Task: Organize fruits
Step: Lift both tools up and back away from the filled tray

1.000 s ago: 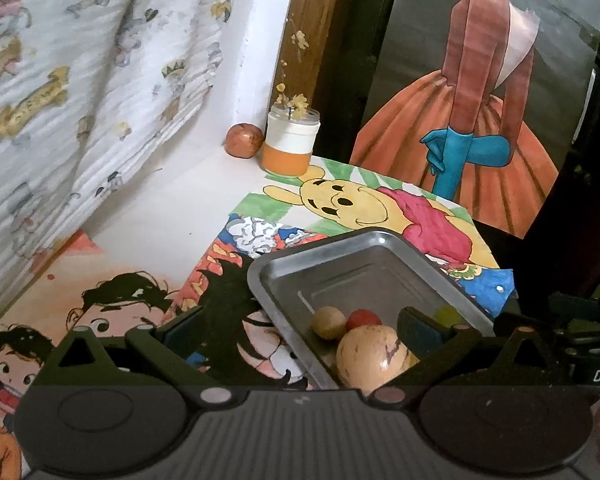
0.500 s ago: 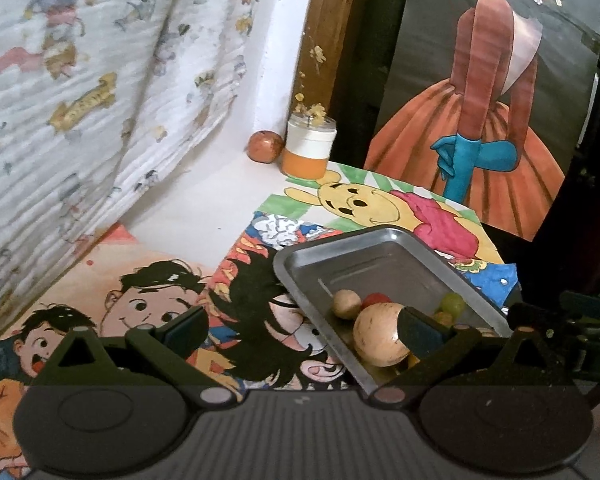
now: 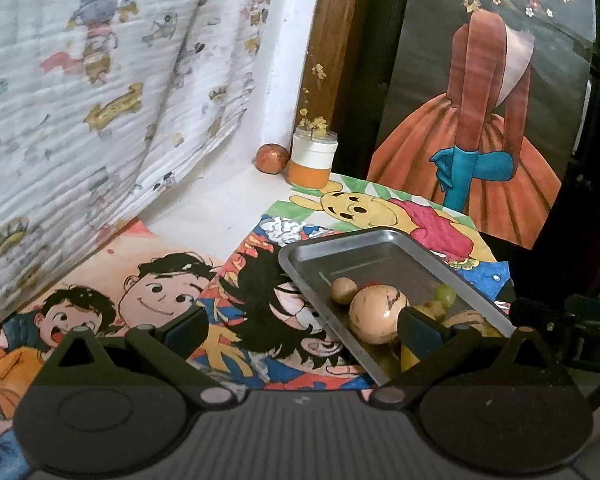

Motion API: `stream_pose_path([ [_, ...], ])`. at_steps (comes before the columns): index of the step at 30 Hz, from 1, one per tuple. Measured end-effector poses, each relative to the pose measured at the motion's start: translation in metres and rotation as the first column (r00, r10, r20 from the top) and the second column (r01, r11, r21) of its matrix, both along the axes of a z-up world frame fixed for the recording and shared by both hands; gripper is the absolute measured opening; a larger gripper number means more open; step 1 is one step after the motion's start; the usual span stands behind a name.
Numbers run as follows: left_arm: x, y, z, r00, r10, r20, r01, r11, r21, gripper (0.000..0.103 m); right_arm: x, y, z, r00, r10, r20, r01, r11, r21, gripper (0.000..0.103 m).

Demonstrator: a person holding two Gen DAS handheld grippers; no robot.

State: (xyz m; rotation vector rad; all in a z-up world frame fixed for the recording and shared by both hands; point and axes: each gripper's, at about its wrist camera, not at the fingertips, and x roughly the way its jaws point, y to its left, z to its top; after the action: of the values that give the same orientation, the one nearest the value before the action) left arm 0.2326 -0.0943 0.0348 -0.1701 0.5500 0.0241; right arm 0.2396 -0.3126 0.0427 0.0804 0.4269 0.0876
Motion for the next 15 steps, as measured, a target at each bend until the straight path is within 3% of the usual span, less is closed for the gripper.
stream_pose_path([
  [15,-0.03,0.008,-0.011,0.999,0.033,0.016,-0.032,0.999,-0.033,0.103,-0.036,0.013,-0.001,0.999,-0.023,0.044,0.024,0.999,-0.022,0.102],
])
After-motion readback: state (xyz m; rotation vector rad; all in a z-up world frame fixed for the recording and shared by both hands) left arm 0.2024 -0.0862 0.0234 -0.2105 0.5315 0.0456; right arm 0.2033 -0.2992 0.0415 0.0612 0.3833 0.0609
